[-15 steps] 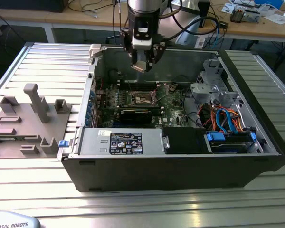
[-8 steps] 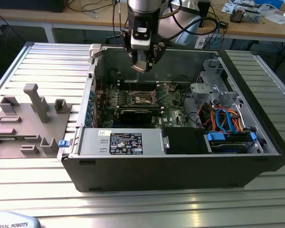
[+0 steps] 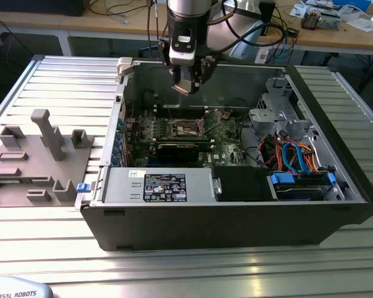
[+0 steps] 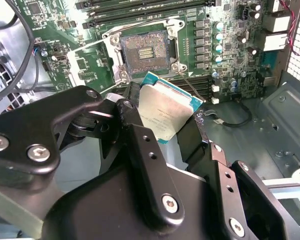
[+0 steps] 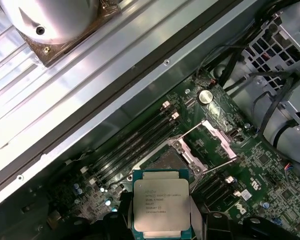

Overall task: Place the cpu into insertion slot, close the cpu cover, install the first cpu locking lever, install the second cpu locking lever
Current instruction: 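Place the cpu into insertion slot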

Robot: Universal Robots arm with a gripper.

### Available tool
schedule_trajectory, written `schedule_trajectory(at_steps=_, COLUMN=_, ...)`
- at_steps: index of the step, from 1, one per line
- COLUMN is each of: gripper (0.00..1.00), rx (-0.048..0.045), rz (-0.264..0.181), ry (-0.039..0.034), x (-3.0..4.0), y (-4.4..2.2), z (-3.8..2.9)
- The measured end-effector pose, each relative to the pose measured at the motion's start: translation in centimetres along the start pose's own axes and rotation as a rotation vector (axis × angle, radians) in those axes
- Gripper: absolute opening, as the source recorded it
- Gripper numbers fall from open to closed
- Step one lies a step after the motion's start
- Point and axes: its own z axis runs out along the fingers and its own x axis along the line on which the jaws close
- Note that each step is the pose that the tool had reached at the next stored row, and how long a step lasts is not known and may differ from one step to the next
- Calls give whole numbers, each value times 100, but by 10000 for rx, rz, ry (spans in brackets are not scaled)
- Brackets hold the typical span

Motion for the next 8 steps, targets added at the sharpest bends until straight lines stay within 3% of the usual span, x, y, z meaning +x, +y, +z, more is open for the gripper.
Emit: schedule_trajectory(at_steps=8, gripper=54, rx=-6, rz=347, ry=-31, x=0, y=0, z=2)
